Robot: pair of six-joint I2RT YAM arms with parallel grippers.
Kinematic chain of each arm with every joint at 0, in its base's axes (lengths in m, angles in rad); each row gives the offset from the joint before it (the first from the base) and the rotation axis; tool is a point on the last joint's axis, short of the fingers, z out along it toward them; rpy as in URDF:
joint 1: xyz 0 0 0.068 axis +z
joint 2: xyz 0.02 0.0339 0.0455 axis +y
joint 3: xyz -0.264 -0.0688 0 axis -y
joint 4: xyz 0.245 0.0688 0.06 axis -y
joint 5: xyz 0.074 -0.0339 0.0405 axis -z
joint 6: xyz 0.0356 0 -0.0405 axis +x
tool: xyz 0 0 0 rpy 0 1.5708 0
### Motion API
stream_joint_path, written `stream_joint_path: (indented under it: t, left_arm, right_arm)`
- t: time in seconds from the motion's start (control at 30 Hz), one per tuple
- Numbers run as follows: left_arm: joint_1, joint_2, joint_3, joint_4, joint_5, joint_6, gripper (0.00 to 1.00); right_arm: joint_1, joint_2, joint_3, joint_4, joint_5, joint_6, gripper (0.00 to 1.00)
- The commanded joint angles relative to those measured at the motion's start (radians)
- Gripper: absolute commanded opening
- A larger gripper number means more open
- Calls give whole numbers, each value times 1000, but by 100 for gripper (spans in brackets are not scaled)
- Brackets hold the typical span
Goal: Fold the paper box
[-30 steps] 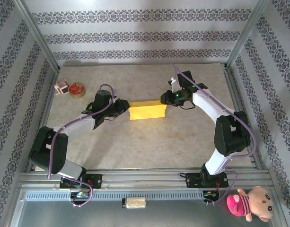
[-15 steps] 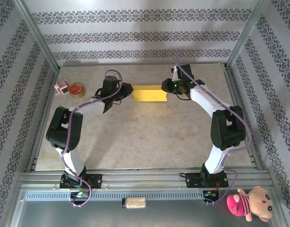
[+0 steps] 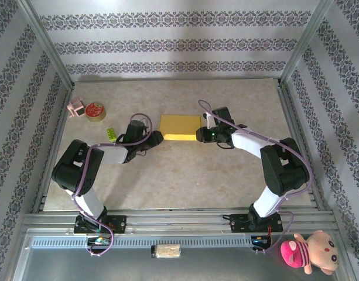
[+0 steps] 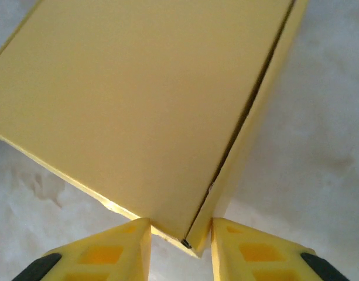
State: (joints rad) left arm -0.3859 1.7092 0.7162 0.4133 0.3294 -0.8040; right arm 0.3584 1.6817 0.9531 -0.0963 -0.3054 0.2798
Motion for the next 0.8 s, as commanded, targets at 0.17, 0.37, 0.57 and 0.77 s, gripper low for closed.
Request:
stream_joint_path:
  t: [0.17, 0.37, 0.57, 0.77]
  left_arm:
    - [-31, -107, 16, -101, -12, 36, 48]
    - [-30, -107, 134, -259, -156, 163, 66]
    - [-25, 38, 275, -332, -155, 214, 69]
    - [-22, 167, 365, -308, -70, 194, 68]
  right_arm:
    - [-11, -70, 39, -40, -82, 24, 50]
    - [-57, -21, 137, -44, -64, 196, 63]
    - [-66, 106, 210, -47, -37, 234, 63]
    - [-54, 212, 240, -62, -72, 234, 63]
